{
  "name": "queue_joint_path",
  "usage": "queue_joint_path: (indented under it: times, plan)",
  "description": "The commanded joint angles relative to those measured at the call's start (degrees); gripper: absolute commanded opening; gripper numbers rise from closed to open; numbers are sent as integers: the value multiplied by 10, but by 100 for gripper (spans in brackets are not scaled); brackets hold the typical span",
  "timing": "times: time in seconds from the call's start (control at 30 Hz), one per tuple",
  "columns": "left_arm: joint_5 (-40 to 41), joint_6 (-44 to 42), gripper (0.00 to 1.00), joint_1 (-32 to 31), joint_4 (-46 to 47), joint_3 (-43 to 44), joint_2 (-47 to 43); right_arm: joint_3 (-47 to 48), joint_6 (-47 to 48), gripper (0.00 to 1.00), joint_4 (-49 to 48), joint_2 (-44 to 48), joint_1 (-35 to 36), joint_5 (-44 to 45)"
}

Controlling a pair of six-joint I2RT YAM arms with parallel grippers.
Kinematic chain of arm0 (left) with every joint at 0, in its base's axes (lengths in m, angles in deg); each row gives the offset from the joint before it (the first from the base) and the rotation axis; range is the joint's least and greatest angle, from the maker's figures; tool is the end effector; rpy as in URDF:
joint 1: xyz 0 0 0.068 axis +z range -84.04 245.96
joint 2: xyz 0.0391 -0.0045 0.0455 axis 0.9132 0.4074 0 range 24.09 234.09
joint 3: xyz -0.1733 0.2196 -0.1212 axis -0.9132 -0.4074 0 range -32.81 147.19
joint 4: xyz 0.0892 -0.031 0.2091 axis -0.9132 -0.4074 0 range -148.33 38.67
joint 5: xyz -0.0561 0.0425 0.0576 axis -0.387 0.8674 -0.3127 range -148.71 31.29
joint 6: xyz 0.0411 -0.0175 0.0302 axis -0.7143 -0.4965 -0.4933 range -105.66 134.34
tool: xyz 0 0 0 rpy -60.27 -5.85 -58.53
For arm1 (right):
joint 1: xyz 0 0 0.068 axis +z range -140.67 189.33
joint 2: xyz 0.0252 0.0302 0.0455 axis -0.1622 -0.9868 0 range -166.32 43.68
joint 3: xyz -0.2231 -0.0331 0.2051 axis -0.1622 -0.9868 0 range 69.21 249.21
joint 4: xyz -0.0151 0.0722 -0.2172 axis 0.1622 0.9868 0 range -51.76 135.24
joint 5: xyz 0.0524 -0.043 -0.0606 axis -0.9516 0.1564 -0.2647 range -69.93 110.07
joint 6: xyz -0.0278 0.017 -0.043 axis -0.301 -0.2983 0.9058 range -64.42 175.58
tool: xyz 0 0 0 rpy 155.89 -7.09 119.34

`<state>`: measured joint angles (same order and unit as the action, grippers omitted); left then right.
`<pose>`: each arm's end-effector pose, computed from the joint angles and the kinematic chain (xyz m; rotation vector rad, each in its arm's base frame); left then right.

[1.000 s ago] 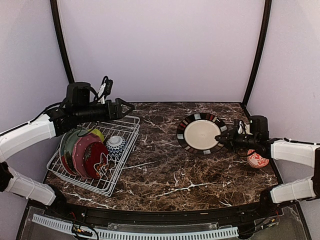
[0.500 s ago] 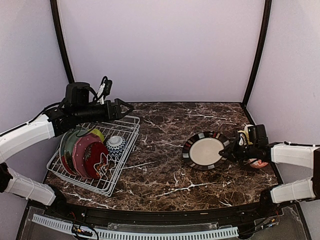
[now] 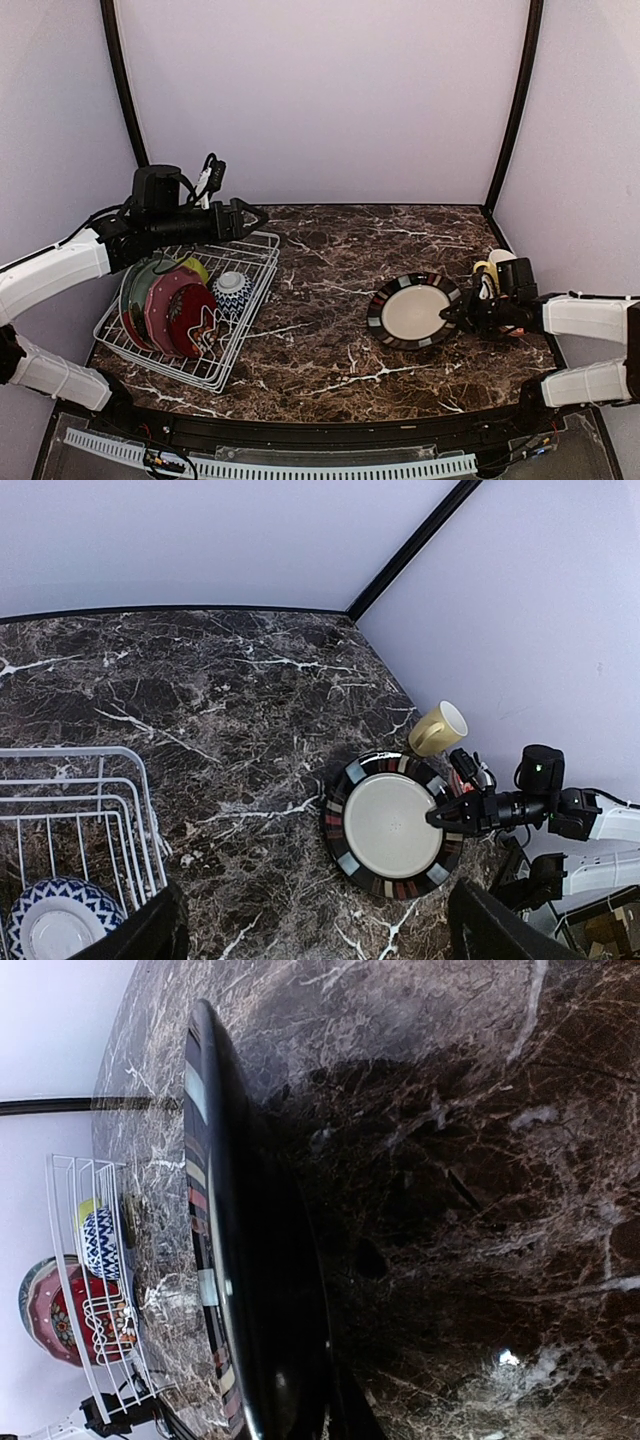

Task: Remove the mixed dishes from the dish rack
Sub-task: Place the plate at the center of the board.

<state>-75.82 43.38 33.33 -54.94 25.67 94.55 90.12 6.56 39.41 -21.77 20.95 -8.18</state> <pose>0.1991 -0.1399 0.3794 0.2829 1.9373 -1.0081 0.1555 0.0491 0.2034 0.5610 2.4590 1.0604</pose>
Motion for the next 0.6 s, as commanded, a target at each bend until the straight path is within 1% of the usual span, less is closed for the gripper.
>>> queue_joint_path:
  times: [0.0, 0.23, 0.33, 0.57]
  plan:
    - [-1, -12, 89, 2, -18, 1, -6, -14, 1, 17, -37, 16, -6, 25]
    - [1, -15, 89, 2, -21, 0, -7, -27, 2, 30, -14, 46, -6, 60]
    - [0, -15, 89, 2, -21, 1, -5, -24, 5, 35, 15, 61, -6, 72]
    - [8, -27, 89, 2, -37, 2, -5, -8, 17, 54, 78, 114, -6, 93]
